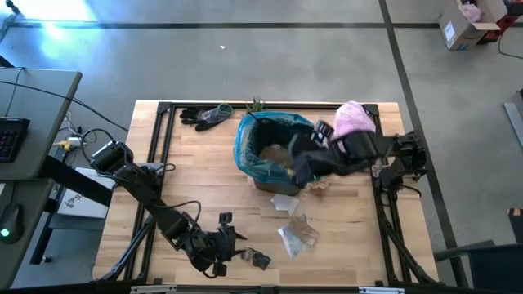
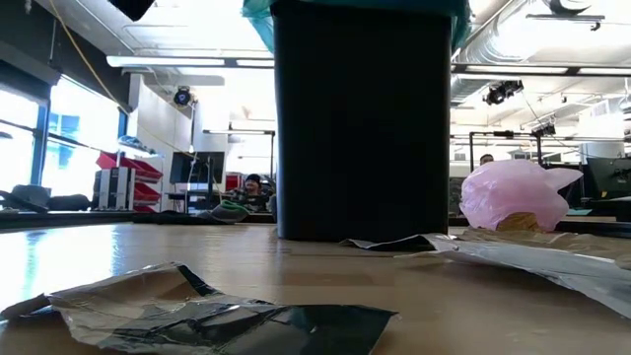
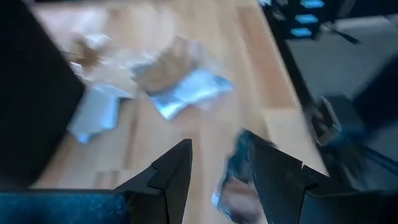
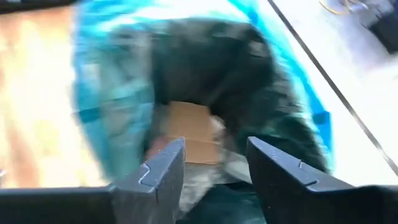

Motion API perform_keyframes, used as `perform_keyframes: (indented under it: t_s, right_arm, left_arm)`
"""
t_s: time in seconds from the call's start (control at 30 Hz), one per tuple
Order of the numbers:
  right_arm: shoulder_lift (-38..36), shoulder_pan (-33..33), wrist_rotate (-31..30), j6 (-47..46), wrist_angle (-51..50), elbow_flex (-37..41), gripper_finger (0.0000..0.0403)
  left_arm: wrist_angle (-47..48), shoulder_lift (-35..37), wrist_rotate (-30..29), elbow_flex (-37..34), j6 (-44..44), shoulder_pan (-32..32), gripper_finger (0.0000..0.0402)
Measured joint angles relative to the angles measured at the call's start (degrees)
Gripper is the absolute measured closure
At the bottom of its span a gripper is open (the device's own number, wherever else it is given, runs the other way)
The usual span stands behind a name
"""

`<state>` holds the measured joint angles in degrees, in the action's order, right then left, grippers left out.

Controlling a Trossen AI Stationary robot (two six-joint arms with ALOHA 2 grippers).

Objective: Place trash/remove bag and relplace
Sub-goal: Put the black paper into the trash bin

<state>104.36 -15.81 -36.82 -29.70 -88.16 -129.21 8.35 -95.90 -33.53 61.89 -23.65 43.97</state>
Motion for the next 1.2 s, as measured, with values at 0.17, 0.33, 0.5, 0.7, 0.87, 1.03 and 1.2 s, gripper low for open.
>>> perform_keyframes:
  t_s: [0.17, 0.33, 0.5, 0.7, 0.87, 1.03, 1.2]
  right_arm:
    - [0.00, -6.59, -0.52, -0.38, 3.11, 0.00, 0.0240]
    - [0.02, -13.89, -3.31, -2.49, 5.28, 0.00, 0.0240]
    - [0.53, -19.69, -6.91, -6.28, 5.24, 0.02, 0.0240]
    - [0.63, -24.18, -9.88, -9.72, 5.24, 2.31, 0.0240]
    - [0.66, -25.82, -10.82, -11.73, 5.12, 5.72, 0.0240]
    - [0.71, -25.99, -10.65, -13.18, 5.11, 9.48, 0.0241]
    - [0.72, -25.96, -9.85, -13.99, 5.42, 12.44, 0.0241]
  left_arm:
    - [0.97, -2.26, 5.61, 0.02, 1.69, 0.41, 0.0253]
    - [-1.77, -6.09, 7.76, 0.02, 2.79, 0.18, 0.0219]
    - [-7.04, -10.48, 8.04, 0.02, 4.71, -0.44, 0.0175]
    - [-8.15, -13.67, 10.41, 0.02, -0.35, -2.41, 0.0135]
    - [-7.65, -14.12, 10.55, 0.02, -1.86, -2.81, 0.0128]
    - [-5.49, -14.10, 12.74, 0.02, -5.01, -3.79, 0.0128]
    - [-5.06, -15.32, 14.14, 0.02, -7.46, -4.34, 0.0128]
